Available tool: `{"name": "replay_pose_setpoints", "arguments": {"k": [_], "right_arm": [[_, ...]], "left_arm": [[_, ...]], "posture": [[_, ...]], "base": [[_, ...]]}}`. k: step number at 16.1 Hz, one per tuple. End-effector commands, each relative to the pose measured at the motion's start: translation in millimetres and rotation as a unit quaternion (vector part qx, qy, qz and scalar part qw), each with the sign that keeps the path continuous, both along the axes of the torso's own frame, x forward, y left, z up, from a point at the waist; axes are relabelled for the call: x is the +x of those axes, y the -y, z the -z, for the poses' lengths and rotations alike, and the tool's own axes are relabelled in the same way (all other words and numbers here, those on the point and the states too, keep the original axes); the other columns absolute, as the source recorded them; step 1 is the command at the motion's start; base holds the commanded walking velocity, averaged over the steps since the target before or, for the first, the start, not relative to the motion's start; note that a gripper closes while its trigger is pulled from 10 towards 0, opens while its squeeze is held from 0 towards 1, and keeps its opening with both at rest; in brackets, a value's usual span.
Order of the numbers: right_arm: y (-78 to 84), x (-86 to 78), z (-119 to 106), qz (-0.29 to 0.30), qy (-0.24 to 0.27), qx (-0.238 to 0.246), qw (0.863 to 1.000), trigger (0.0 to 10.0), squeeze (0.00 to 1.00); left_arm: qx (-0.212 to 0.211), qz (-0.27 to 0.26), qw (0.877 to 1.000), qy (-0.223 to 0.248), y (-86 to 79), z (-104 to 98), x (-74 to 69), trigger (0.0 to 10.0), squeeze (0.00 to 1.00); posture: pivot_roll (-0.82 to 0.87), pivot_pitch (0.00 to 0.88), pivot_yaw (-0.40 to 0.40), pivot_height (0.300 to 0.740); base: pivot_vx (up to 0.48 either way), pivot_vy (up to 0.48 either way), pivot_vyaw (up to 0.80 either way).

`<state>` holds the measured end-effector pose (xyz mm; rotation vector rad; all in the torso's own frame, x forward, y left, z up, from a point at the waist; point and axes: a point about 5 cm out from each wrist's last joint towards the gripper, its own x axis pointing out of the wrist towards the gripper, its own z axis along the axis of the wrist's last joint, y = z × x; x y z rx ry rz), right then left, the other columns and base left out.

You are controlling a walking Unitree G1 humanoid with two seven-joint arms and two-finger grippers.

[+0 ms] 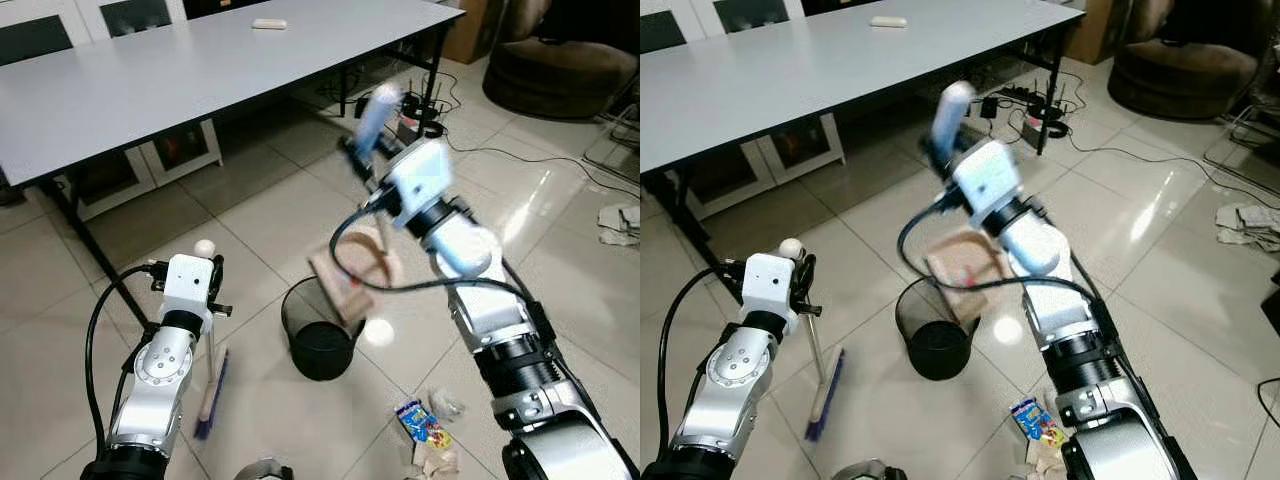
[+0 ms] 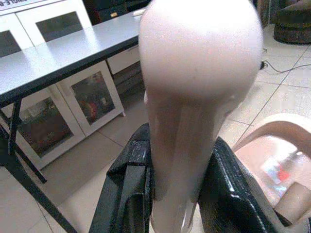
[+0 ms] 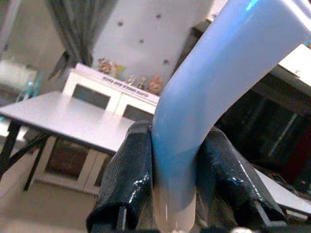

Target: Sweep floor

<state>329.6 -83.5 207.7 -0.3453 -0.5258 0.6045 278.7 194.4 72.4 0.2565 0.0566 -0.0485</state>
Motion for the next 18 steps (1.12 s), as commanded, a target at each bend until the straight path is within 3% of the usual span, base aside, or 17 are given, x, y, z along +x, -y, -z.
{"name": "replay_pose_setpoints", "arguments": {"k": [1, 4, 7, 10, 14, 16, 17, 18], "right_arm": [[-4.5, -7.3, -21.0, -0.021, 0.061, -0.003, 0.998, 10.0, 0.0], [-19.3, -18.3, -22.3, -0.063, 0.076, -0.009, 0.995, 10.0, 0.0], [-33.3, -28.3, -16.1, -0.112, 0.079, -0.049, 0.989, 10.0, 0.0], [-38.3, -29.6, -12.5, -0.111, 0.107, -0.112, 0.982, 10.0, 0.0], [-29.6, -22.6, -24.6, -0.068, 0.13, -0.112, 0.983, 10.0, 0.0], [15.3, -4.4, -62.1, 0.081, 0.174, -0.062, 0.979, 10.0, 0.0], [56.6, 9.9, -67.1, 0.195, 0.141, -0.042, 0.97, 10.0, 0.0], [94.6, 14.0, -61.6, 0.286, 0.109, -0.029, 0.951, 10.0, 0.0]], "left_arm": [[0.012, 0.008, 1.0, 0.014, -1.0, -6.0, 3.6, 10.0, 0.0], [0.013, 0.016, 1.0, 0.017, 2.5, -6.6, 7.7, 10.0, 0.0], [0.011, 0.012, 1.0, 0.021, 4.9, -7.3, 11.3, 10.0, 0.0], [0.012, 0.012, 1.0, 0.021, 5.9, -7.1, 13.9, 10.0, 0.0], [0.011, 0.008, 1.0, 0.02, 4.2, -5.2, 15.4, 10.0, 0.0], [0.013, 0.017, 1.0, 0.011, 5.8, -2.1, 16.2, 10.0, 0.0], [0.011, 0.022, 1.0, 0.007, 6.4, -0.9, 15.7, 10.0, 0.0], [0.008, 0.035, 0.999, 0.002, 8.0, 1.0, 12.8, 10.0, 0.0]], "posture": [[-0.01, 0.0, 0.039, 0.74], [-0.01, 0.0, 0.035, 0.74], [-0.02, 0.0, 0.024, 0.74], [-0.02, 0.0, 0.015, 0.74], [-0.02, 0.0, 0.017, 0.74], [-0.03, 0.0, 0.011, 0.74], [-0.03, 0.0, 0.013, 0.74], [-0.04, 0.0, 0.02, 0.74]], "base": [[0.0, 0.0, 0.0], [0.0, 0.0, 0.0], [0.0, 0.0, 0.0], [0.0, 0.0, 0.0], [0.0, 0.0, 0.0], [0.0, 0.0, 0.0], [0.0, 0.0, 0.0], [0.0, 0.0, 0.0]]}}
